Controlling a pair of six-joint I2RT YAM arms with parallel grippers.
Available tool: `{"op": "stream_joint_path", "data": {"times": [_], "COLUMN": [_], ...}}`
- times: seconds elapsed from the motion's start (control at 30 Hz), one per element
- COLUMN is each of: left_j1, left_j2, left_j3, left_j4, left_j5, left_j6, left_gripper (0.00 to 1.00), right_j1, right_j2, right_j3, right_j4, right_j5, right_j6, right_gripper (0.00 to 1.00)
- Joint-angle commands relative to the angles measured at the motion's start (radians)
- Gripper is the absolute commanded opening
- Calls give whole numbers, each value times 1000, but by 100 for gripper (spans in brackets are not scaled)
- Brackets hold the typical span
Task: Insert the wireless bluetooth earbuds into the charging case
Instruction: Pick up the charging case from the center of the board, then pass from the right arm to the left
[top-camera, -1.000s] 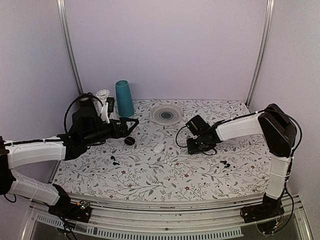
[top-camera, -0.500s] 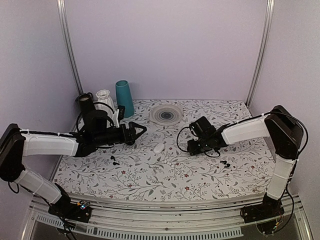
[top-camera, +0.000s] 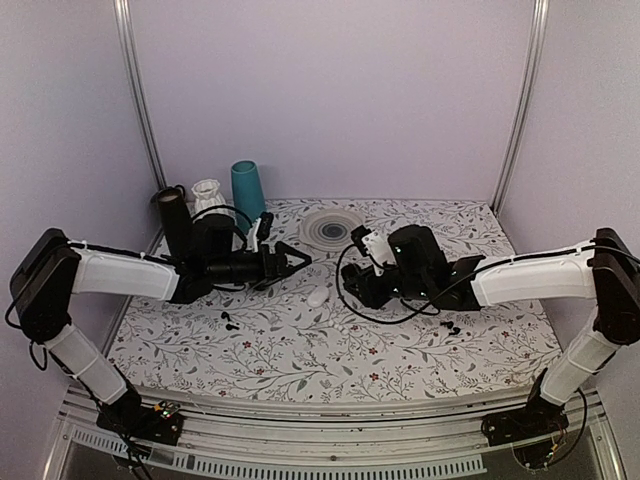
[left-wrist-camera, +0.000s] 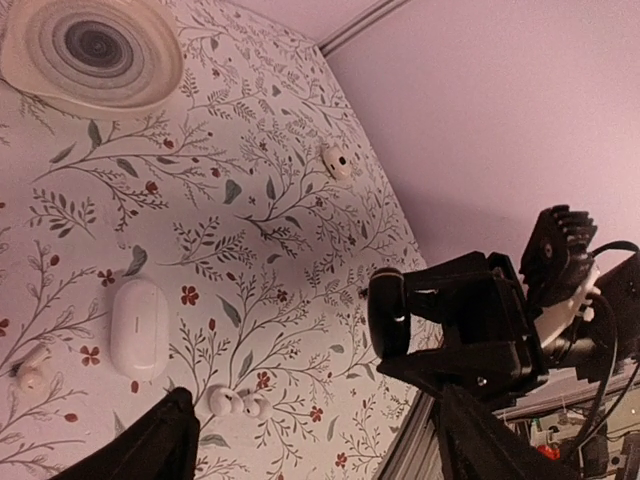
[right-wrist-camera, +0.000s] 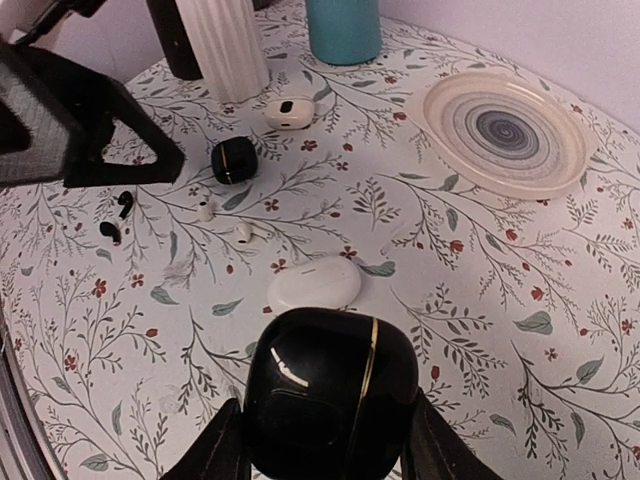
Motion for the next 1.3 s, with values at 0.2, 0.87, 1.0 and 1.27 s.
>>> {"op": "stream_joint_path", "data": {"times": [0.2,0.87,1.0,1.27], "left_j1": [-40,-101,-104,-106], "left_j2": [70,120,128,132], "left_j3": [89,155,156,159], "left_j4": [35,46,63,98], "left_j5": [166,216,225,231], "left_j6": [-26,-27,-31,-40], "left_gripper": [65,47,47,43], "right_j1": [89,138,139,141], "right_j2": [-63,-39,-37,-32], "right_j3": [35,94,96,101], "right_j4": [38,-1,0,-4], "right_j5": [58,125,116,104], "right_j6": [-161,-203,-205,-203], "right_gripper": [39,39,40,40]}}
